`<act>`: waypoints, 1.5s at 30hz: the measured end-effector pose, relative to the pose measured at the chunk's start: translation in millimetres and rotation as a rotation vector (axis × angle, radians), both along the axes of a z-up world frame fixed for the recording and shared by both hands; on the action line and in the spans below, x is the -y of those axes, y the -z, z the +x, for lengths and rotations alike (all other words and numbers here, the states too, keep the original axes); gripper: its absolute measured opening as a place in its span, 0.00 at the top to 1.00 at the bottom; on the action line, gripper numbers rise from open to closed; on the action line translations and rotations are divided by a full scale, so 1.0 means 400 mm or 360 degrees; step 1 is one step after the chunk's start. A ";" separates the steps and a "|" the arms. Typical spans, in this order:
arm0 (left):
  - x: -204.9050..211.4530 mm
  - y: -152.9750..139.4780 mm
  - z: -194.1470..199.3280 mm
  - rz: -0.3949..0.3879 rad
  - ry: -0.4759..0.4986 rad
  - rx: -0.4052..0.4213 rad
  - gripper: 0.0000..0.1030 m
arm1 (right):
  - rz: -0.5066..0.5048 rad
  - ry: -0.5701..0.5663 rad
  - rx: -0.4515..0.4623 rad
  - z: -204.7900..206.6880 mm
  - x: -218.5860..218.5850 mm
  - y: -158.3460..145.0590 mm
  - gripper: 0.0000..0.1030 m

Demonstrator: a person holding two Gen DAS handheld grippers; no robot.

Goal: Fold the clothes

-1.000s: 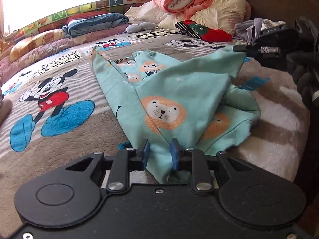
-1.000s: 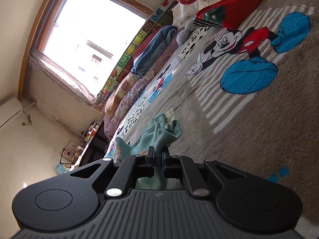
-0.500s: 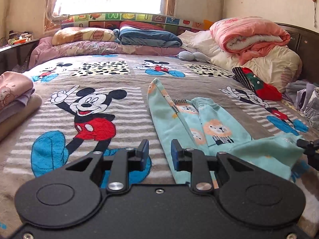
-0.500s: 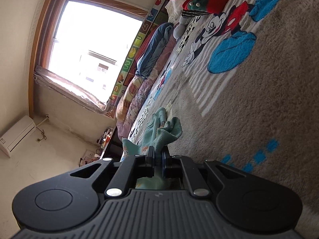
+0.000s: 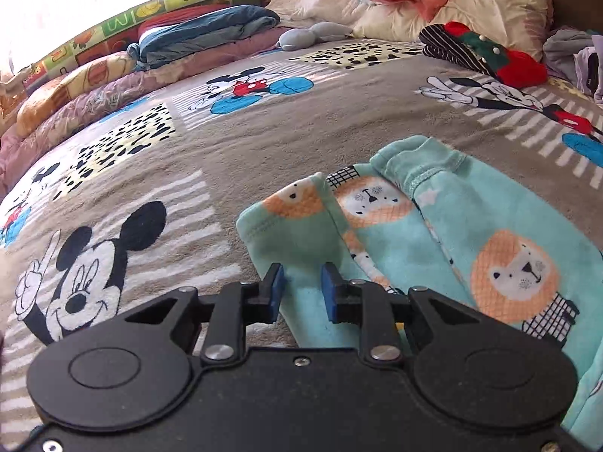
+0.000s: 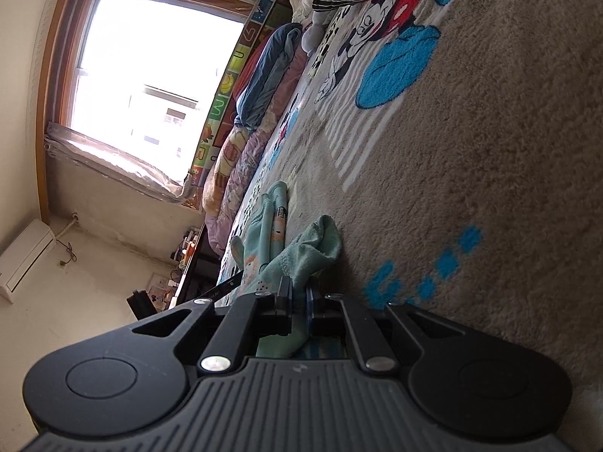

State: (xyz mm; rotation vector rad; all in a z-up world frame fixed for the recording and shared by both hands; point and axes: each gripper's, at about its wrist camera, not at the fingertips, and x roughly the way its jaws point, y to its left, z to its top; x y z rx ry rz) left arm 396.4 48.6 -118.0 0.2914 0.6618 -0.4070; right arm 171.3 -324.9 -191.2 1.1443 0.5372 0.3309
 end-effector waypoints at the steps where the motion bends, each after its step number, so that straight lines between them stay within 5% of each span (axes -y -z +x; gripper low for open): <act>1: -0.002 -0.004 0.000 -0.0007 0.0004 0.0000 0.82 | 0.0006 -0.0001 -0.0001 0.000 0.000 0.001 0.92; 8: 0.001 -0.053 0.030 -0.0119 -0.0065 0.0117 0.82 | 0.0026 -0.0013 -0.0001 0.000 0.005 0.006 0.92; 16: 0.060 -0.017 0.106 0.0174 -0.0213 0.0029 0.81 | 0.0037 -0.0011 -0.0008 -0.001 0.009 0.008 0.92; 20: 0.042 -0.062 0.078 -0.0049 -0.0203 0.0090 0.81 | 0.0047 -0.0014 -0.0004 -0.002 0.012 0.009 0.92; 23: 0.068 -0.029 0.093 0.0061 -0.0155 0.0017 0.81 | 0.0052 -0.0018 0.0002 -0.003 0.014 0.009 0.92; 28: 0.037 -0.033 0.091 0.0043 -0.0322 0.0014 0.81 | 0.0035 -0.0005 0.0023 -0.001 0.015 0.005 0.92; 33: -0.012 -0.084 -0.064 0.0015 -0.0401 0.0142 0.81 | -0.0024 0.0016 0.0069 0.004 0.017 -0.011 0.92; 38: -0.043 -0.101 -0.358 -0.0100 -0.0315 0.0189 0.81 | -0.0084 0.0036 0.0115 0.011 0.019 -0.028 0.92; 41: -0.035 -0.084 -0.502 -0.0128 -0.0216 0.0174 0.81 | -0.0123 0.0046 0.0135 0.027 0.017 -0.036 0.92; 45: 0.001 -0.028 -0.566 -0.0159 -0.0105 0.0073 0.81 | -0.0170 0.0056 0.0128 0.046 0.012 -0.036 0.90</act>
